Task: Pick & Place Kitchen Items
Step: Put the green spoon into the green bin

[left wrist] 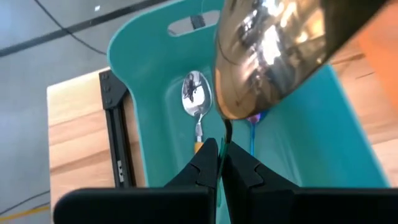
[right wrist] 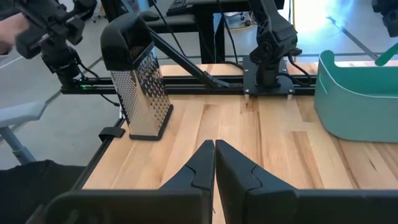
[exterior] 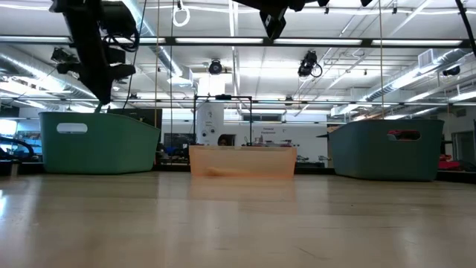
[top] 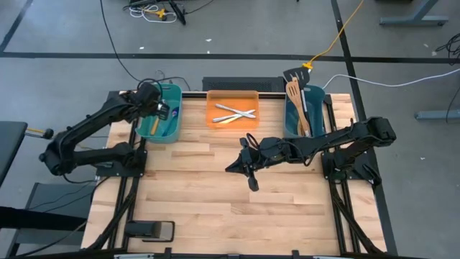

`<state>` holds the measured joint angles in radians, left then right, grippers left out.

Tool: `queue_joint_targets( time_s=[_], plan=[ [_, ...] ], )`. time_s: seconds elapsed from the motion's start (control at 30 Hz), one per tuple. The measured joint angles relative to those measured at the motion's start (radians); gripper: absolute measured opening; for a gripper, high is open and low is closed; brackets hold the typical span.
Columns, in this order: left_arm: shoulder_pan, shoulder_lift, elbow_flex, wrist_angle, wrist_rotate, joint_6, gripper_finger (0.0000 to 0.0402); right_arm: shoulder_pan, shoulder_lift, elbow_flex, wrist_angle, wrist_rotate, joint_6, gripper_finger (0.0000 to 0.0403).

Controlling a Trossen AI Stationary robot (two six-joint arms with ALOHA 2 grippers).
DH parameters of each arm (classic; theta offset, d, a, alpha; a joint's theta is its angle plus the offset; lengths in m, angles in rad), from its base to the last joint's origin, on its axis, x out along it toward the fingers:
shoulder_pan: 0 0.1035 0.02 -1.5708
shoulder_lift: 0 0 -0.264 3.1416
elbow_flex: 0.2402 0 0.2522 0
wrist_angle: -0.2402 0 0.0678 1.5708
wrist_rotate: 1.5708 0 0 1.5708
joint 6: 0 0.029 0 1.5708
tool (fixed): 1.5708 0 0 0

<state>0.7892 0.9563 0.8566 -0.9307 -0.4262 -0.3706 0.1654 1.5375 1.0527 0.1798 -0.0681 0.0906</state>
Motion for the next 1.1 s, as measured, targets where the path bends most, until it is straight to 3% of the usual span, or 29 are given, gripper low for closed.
queue_joint_targets(
  time_s=[0.33, 0.67, 1.1],
  plan=[
    [0.022, 0.066, -0.001, -0.023, 0.005, -0.001, 0.0009, 0.0, 0.0, 0.0, -0.003, 0.0, -0.002, 0.0025],
    [0.086, 0.065, -0.121, 0.029, 0.047, 0.035, 0.0011, 0.0, 0.0, 0.0, -0.003, 0.0, -0.002, 0.0025],
    [0.1, 0.065, -0.128, 0.083, 0.085, 0.042, 0.0011, 0.0, 0.0, 0.0, -0.002, 0.0, -0.003, 0.0025]
  ],
)
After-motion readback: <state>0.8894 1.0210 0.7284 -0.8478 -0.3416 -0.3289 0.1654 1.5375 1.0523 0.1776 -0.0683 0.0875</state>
